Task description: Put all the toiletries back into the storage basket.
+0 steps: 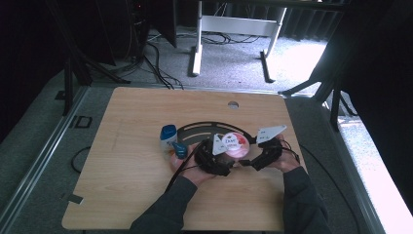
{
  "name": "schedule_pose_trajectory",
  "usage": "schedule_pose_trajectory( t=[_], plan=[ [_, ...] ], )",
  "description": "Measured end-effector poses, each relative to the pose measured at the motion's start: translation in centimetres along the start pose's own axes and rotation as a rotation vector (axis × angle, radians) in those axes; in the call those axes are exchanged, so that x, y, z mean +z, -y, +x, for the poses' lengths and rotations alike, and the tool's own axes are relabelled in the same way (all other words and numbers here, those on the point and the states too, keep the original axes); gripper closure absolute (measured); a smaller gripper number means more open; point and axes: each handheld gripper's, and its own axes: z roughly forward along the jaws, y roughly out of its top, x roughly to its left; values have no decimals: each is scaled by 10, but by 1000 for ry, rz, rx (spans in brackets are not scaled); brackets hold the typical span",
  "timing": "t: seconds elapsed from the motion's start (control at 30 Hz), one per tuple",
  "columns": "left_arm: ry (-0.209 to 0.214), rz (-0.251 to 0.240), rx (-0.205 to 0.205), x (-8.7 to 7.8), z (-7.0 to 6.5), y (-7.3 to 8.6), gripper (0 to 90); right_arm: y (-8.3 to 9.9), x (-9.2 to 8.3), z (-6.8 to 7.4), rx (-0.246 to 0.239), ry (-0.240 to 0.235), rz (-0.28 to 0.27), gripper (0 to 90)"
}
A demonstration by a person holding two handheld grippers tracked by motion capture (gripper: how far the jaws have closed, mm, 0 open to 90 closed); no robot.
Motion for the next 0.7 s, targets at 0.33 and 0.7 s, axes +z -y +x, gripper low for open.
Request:
schedule_pose_trajectory(
  t=[0.33, 0.7],
  plan=[
    [-3, 1, -13, 5, 3, -3, 188, -2, -1, -7, 1, 0, 17, 119],
    [-18, -4, -39, 10, 7, -6, 188, -4, -1, -16, 0, 0, 29, 132]
  ],
)
